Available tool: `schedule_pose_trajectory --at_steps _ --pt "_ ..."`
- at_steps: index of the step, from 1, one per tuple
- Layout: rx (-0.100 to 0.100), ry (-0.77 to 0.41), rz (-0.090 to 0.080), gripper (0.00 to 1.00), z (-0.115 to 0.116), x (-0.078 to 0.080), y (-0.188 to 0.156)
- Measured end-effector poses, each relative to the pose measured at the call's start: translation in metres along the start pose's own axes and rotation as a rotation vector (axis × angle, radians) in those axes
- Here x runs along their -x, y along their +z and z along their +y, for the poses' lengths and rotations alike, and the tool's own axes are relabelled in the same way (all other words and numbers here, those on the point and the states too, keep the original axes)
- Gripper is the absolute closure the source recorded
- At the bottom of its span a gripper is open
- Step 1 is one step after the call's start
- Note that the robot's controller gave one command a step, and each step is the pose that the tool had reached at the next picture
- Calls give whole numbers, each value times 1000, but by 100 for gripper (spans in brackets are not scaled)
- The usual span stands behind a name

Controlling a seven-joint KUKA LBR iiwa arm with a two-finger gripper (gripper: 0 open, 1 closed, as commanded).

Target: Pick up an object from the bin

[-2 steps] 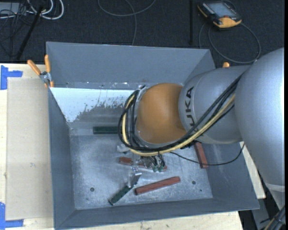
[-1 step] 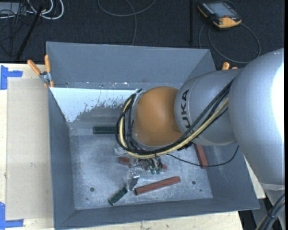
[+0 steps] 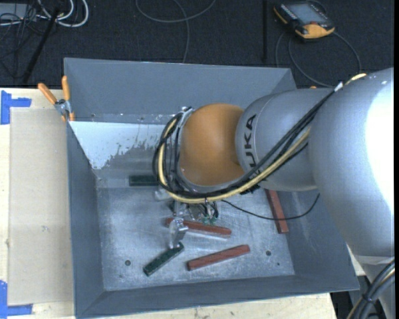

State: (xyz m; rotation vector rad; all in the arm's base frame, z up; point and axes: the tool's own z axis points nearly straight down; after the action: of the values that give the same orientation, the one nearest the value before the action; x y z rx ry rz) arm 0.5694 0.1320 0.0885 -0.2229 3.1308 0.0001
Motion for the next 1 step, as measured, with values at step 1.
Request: schedule_pose_trajectory --at_steps 1 --pt "2 -151 -12 100 -61 19 12"
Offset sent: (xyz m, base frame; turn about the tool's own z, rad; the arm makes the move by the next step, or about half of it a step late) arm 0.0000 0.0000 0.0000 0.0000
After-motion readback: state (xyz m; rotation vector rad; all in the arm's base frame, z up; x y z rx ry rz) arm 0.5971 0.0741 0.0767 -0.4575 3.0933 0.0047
